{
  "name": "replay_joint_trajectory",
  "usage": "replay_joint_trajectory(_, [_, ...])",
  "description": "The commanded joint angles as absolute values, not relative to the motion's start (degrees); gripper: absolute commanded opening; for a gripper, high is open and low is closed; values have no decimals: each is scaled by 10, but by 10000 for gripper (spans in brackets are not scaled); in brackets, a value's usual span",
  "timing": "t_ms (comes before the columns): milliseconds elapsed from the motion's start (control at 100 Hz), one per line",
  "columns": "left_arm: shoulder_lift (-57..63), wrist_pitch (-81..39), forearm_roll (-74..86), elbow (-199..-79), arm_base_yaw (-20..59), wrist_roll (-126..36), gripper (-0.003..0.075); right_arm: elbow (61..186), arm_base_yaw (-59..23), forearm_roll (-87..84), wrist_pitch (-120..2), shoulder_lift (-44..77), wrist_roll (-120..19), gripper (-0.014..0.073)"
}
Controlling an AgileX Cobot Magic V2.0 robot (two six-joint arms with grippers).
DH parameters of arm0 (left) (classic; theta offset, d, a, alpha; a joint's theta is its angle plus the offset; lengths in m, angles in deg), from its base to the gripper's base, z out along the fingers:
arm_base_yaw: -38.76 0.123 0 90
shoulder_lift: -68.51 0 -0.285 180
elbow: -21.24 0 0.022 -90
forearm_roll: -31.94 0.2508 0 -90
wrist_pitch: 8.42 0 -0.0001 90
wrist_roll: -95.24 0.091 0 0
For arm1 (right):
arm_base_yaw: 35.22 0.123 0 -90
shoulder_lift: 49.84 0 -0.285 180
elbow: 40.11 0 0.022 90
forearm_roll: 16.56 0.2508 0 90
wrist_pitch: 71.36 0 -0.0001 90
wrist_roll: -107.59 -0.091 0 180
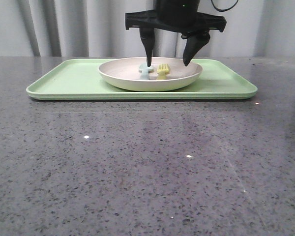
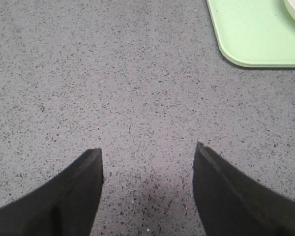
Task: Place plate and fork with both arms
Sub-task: 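Lower the right gripper and close it on the yellow fork handle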
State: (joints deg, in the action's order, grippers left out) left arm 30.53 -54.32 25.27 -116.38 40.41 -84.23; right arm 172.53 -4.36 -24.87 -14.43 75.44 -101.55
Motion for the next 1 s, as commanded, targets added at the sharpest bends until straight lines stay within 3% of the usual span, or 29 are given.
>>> replay_joint_trajectory(0, [304,-505,245,-1179,404,-848,399,1746,-45,-270,-168,721,-1021,541])
replay_joint_trajectory(990, [304,-505,245,-1179,404,-848,399,1746,-45,-282,-172,738,-1038,541])
